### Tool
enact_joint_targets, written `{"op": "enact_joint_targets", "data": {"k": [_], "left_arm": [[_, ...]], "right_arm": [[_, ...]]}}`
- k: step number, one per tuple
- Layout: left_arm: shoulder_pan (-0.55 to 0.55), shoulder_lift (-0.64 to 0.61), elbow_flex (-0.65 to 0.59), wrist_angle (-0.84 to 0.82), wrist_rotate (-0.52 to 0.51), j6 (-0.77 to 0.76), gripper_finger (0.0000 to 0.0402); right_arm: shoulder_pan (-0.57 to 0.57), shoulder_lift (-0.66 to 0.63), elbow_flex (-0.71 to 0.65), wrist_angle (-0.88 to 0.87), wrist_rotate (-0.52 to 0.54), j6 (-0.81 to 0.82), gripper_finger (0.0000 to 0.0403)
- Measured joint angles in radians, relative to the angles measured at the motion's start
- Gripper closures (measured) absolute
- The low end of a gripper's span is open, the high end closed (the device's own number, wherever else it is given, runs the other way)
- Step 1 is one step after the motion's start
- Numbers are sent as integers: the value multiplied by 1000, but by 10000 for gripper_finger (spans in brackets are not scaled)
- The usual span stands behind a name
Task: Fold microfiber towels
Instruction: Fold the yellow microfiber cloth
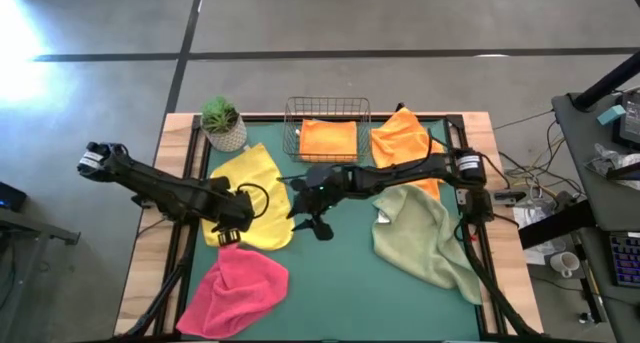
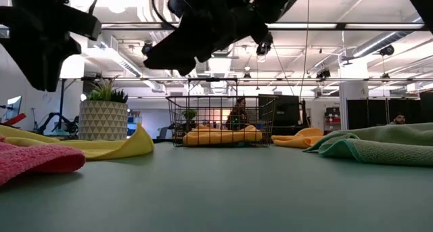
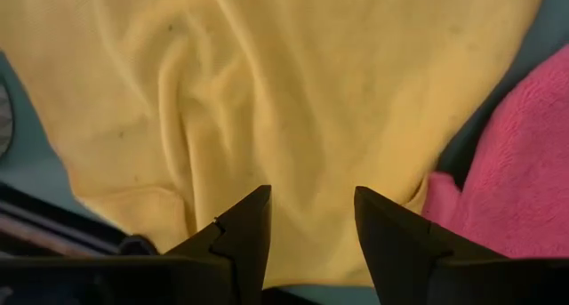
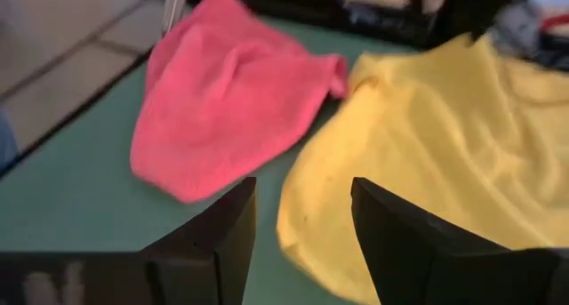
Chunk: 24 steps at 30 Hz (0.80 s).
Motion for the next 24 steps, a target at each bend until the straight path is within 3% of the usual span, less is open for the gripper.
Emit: {"op": "enact_joint_targets", "data": {"k": [24], "left_arm": [[-130, -113, -47, -10, 1, -104, 255]], "right_arm": [[34, 331, 422, -452, -3, -242, 229]]}}
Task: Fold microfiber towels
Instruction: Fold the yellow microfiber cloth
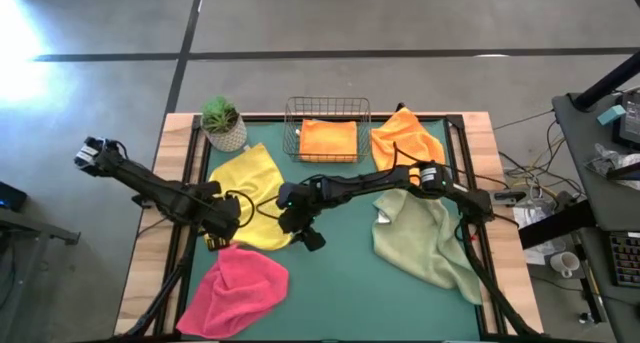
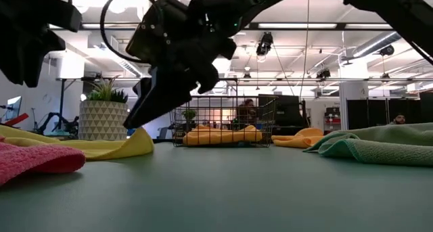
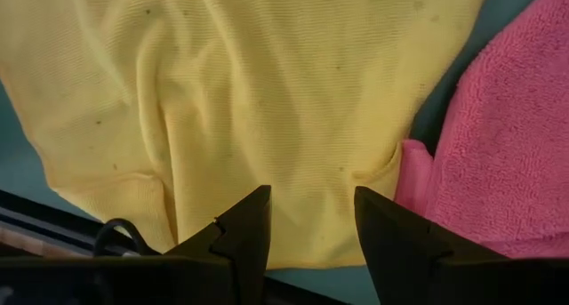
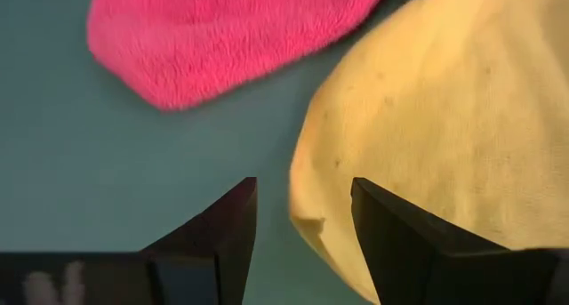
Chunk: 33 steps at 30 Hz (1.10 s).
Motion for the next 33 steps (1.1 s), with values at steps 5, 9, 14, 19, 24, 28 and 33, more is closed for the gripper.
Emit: {"op": "enact_joint_targets", "data": {"k": [5, 9, 14, 19, 24, 28, 33], "left_arm": [[0, -5, 0, 0, 0, -1, 255], [0, -3, 0, 0, 0, -1, 255], [0, -4, 0, 0, 0, -1, 255], [0, -4, 0, 1, 26, -2, 255], [-17, -3, 0, 19, 50, -30, 255], [-38, -3, 0, 68, 50, -62, 255], [-44, 8, -27, 209, 50, -78, 255]], "right_arm": [[2, 70, 79, -104, 59, -13, 229], [7, 87, 120, -149, 92, -16, 242], [9, 84, 148, -259, 108, -36, 317], [8, 74, 162, -343, 108, -24, 387], [5, 65, 162, -399, 111, 22, 393], [1, 42, 162, -429, 142, 57, 394], [-6, 12, 161, -445, 157, 70, 394]]}}
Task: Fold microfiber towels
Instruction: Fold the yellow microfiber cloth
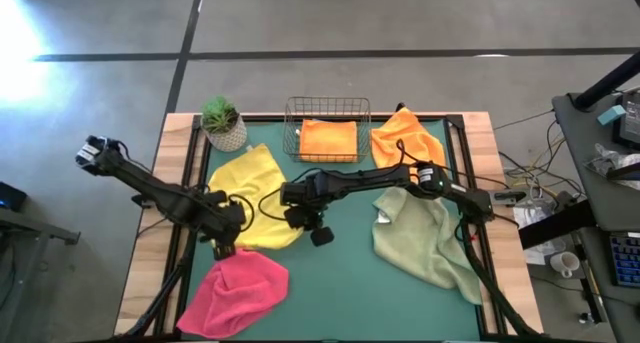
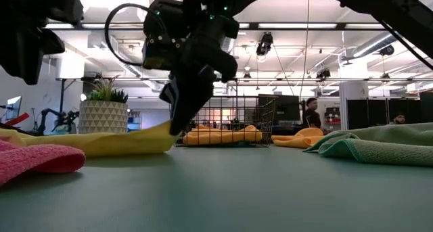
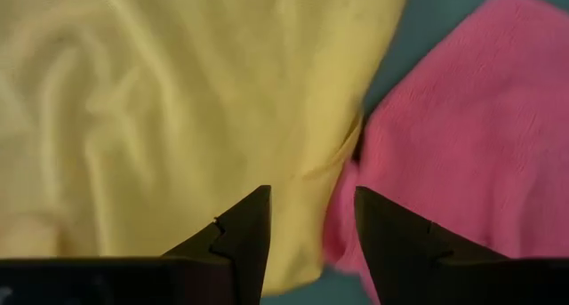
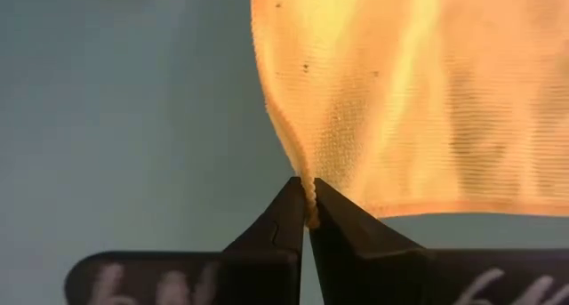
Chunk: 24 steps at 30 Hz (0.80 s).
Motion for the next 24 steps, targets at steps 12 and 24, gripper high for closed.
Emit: {"op": "enact_joint_targets", "data": {"k": [12, 24], "left_arm": [[20, 7, -157, 159, 18, 121, 255], [179, -77, -170, 175, 236, 344, 255]], "right_arm": [[-1, -19, 0, -22, 4, 8, 394], [-1, -20, 0, -26, 4, 7, 394]]}}
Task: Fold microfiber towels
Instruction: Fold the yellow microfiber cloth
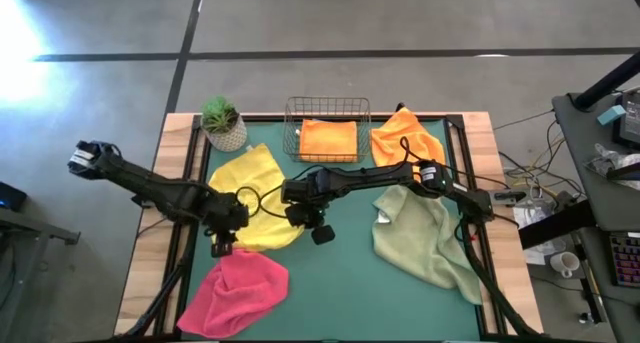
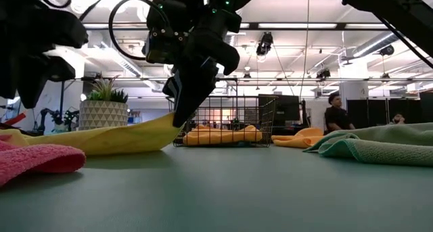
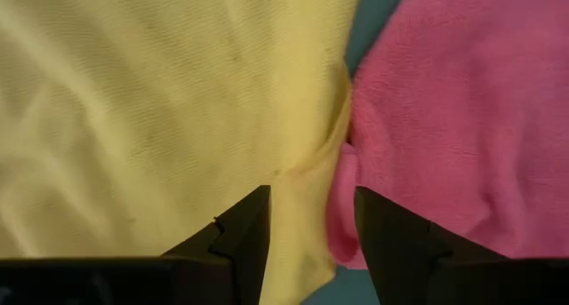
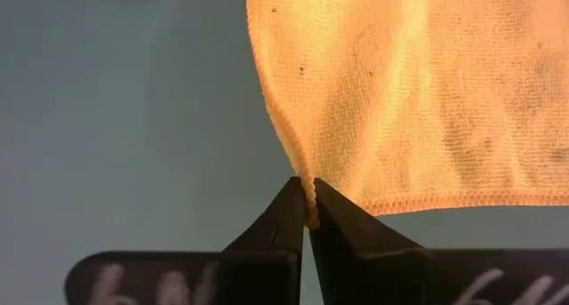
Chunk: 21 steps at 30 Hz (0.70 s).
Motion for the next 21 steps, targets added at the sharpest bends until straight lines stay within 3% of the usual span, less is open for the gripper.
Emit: {"op": "enact_joint_targets", "data": {"k": [8, 21], "left_arm": [[94, 74, -14, 66, 64, 111, 255], [98, 251, -15, 89, 126, 216, 255]], "right_arm": [[0, 0, 0, 0, 0, -2, 394], [0, 0, -1, -8, 0, -1, 394]]}}
